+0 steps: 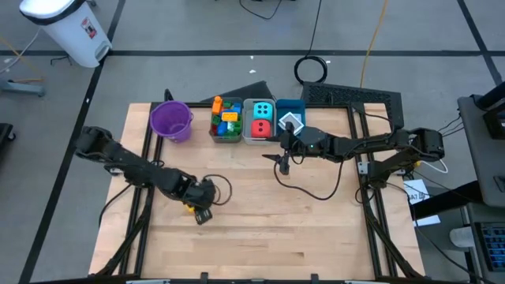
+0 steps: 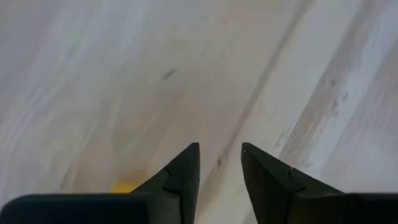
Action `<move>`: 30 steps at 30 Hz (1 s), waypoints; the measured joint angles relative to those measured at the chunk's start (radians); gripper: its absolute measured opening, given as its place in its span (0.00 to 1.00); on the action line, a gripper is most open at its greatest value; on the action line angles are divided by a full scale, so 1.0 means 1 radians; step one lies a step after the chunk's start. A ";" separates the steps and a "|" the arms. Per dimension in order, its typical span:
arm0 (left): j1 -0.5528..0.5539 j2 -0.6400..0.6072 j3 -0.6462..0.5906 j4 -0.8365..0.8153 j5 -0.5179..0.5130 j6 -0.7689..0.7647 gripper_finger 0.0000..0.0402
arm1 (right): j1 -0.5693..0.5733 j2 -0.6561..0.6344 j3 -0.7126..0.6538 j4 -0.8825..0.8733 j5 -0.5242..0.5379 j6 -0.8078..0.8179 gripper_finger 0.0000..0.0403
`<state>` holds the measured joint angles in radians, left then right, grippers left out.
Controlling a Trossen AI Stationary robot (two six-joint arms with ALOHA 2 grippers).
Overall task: Pick & Place Toys
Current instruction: Put the yellow game piece into the black bin
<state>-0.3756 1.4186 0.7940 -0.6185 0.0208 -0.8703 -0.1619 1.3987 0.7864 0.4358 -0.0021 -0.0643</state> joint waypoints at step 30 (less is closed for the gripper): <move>-0.109 0.021 0.000 -0.313 -0.029 -0.886 0.67 | 0.000 0.000 0.000 -0.007 0.000 0.000 0.64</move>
<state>-0.4847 1.4393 0.7944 -0.9317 -0.0084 -1.7562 -0.1619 1.3987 0.7866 0.4288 -0.0021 -0.0639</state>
